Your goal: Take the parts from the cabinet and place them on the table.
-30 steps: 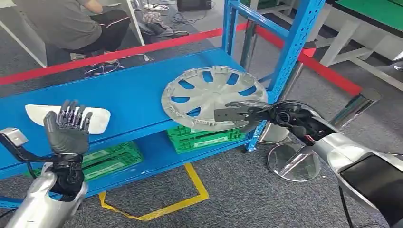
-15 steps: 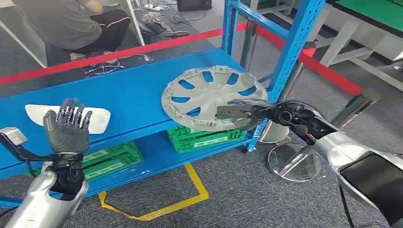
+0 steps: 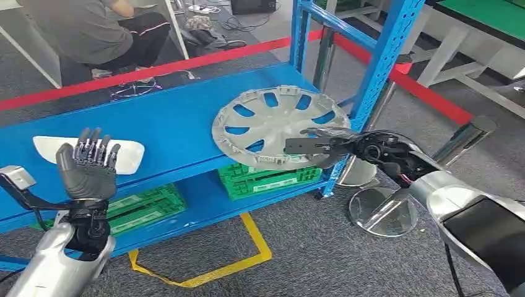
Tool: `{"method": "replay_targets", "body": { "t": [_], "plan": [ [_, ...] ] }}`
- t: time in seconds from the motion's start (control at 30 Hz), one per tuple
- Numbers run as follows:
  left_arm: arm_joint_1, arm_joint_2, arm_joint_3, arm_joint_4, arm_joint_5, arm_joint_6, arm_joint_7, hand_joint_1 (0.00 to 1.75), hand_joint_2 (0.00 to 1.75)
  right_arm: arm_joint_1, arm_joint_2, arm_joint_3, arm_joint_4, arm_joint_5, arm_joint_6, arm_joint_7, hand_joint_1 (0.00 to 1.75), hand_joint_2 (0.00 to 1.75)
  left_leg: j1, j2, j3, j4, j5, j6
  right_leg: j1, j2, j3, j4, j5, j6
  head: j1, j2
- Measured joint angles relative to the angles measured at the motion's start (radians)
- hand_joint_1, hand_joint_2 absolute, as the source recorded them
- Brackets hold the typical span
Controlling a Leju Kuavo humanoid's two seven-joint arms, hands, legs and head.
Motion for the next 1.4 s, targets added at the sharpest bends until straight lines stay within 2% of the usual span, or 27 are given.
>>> {"method": "replay_targets", "body": {
  "t": [0.23, 0.63, 0.83, 1.4],
  "plan": [
    [0.001, 0.000, 0.000, 0.000, 0.000, 0.000, -0.004, 0.00, 0.00, 0.001, 0.000, 0.015, 0.010, 0.096, -0.056, -0.024, 0.00, 1.75, 0.000, 0.000, 0.000, 0.000, 0.000, 0.000, 0.000, 0.000, 0.000, 0.000, 0.000, 0.000, 0.000, 0.000],
    [-0.014, -0.012, 0.000, 0.018, 0.000, -0.011, -0.017, 0.00, 0.00, 0.026, 0.000, 0.043, 0.011, 0.187, -0.108, -0.031, 0.00, 1.75, 0.000, 0.000, 0.000, 0.000, 0.000, 0.000, 0.000, 0.000, 0.000, 0.000, 0.000, 0.000, 0.000, 0.000],
    [-0.017, -0.013, 0.000, 0.033, 0.003, -0.014, -0.027, 0.00, 0.00, 0.026, 0.002, 0.061, 0.013, 0.261, -0.161, -0.045, 0.00, 1.75, 0.000, 0.000, 0.000, 0.000, 0.000, 0.000, 0.000, 0.000, 0.000, 0.000, 0.000, 0.000, 0.000, 0.000],
    [-0.036, -0.014, 0.000, 0.071, 0.009, -0.023, -0.039, 0.00, 0.00, 0.026, 0.009, 0.097, 0.053, 0.351, -0.264, -0.072, 0.00, 1.75, 0.000, 0.000, 0.000, 0.000, 0.000, 0.000, 0.000, 0.000, 0.000, 0.000, 0.000, 0.000, 0.000, 0.000]
  ]
}}
